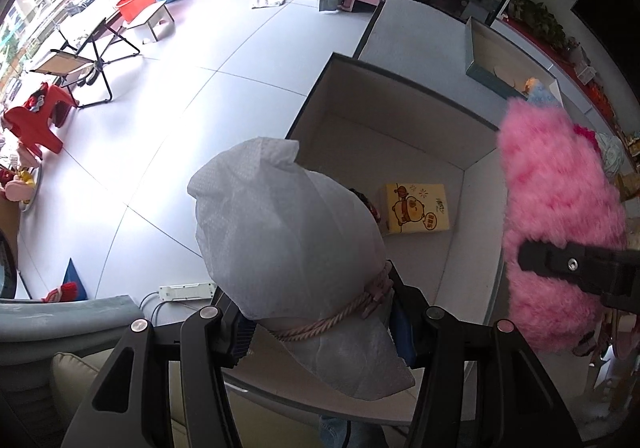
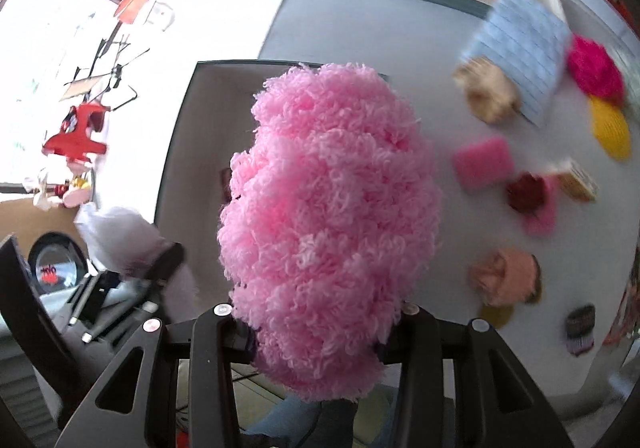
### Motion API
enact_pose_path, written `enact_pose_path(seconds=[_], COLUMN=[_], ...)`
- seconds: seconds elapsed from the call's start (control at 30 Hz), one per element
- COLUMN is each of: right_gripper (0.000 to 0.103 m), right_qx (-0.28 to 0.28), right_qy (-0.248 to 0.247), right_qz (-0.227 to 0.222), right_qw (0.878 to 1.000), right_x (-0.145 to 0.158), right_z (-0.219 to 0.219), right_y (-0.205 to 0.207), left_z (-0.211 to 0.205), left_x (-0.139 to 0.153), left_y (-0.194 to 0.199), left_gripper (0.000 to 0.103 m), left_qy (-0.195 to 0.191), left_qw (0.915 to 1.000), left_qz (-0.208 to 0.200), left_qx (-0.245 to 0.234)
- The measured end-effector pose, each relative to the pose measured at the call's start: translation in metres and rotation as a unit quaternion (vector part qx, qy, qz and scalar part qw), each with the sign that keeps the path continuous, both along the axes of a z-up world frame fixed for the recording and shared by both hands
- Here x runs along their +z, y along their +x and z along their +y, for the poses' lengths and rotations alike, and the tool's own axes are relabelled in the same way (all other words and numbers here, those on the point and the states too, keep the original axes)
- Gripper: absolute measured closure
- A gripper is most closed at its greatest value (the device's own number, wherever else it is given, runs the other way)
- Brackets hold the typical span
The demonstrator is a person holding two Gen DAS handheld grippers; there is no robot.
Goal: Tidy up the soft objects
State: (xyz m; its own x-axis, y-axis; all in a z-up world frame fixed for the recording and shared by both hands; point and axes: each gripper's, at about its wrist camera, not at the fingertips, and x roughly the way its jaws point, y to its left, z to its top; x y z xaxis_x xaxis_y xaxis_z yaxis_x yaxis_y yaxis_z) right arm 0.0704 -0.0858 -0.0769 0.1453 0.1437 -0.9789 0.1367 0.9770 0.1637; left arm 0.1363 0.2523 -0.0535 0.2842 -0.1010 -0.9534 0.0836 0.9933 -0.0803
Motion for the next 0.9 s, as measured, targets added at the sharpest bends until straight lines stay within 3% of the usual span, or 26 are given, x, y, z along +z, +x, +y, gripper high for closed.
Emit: enact_pose_path(seconds=[0.27,0.9], right_gripper=[0.057,0.057], right_qx=[0.018,0.039], right_qy=[-0.019,-0.054], right_qz=[0.015,0.038], right_qw=[1.000,0.997], right_x=[-0.012,-0.028], right_z=[0.018,0.048], right_y=[0.026,0.040], left_z=[0.000,-0.003], left_x=[-0.016,-0.037], left_y=[0.009,0.020], left_gripper=[0.046,0.046], left_qy=[-0.002,-0.001], left_qw=[0.9998,0.9986], left_qz=[0.018,0.051], left_qx=[-0.004,-0.013])
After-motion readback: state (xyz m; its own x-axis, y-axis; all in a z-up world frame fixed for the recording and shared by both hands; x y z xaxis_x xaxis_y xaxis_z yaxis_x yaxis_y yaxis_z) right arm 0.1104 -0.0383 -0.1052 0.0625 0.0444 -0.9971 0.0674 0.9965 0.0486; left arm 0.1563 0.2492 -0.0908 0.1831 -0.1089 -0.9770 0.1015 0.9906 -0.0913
